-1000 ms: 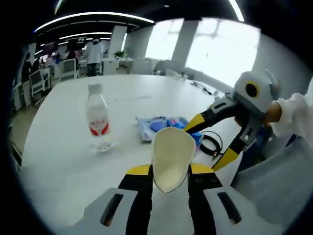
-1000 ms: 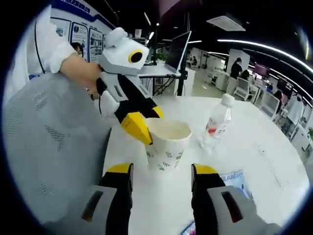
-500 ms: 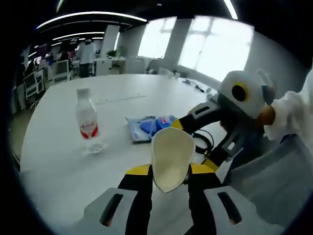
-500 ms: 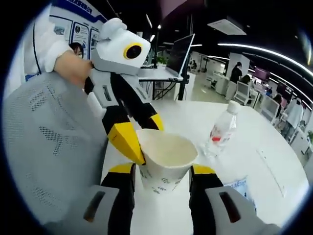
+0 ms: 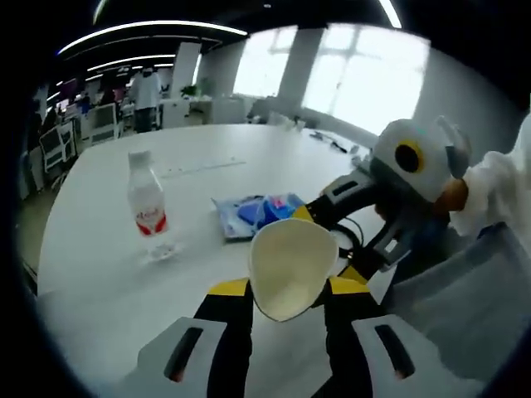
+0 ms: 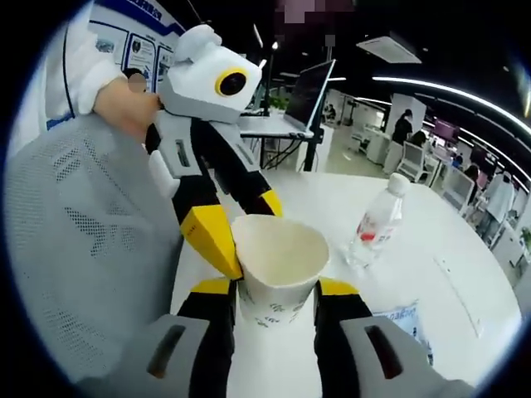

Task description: Arrange the tabletop items into an orderly group along one side of the table until the central work area is clear of visible clutter.

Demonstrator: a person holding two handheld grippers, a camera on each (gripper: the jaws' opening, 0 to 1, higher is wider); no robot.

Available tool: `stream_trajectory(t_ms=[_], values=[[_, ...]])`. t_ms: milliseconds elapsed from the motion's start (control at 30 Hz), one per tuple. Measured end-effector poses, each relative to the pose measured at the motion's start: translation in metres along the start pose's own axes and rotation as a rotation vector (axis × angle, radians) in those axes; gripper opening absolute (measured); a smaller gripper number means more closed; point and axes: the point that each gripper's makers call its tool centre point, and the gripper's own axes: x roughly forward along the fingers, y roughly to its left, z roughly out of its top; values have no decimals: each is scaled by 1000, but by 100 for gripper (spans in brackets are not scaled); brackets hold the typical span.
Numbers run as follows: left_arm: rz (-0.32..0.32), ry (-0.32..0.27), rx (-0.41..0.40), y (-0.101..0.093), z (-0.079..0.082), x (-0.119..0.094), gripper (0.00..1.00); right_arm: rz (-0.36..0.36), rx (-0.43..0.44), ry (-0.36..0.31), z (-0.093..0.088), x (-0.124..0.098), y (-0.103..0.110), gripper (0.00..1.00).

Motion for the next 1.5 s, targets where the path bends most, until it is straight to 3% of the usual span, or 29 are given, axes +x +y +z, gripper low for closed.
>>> stream_trajectory(t_ms=[533,700,767,867,1000,1233,1500], values=[[-7,-39,3,-3,8,-12,38,-9,2,-57,6,-7,2,31],[52,-86,4,12,13,-18,59,-14,-2,-59,4,-8,0,31],[64,-96,3,13,13,-21,62,-18,1,-60,4,-8,-2,31],[49,-96,-2,12,12,-22,71,-21,11,-66,4,-7,-4,31],[74,-92,44,13,12,-22,93,-33,28,-83,6,-7,-9,31],[79,-94,26,7,13,-30,91,-38,43,-92,5,-6,-17,31],[87,-59,18,9,1,-37,90,-46,64,-105,3,-3,-23,31]])
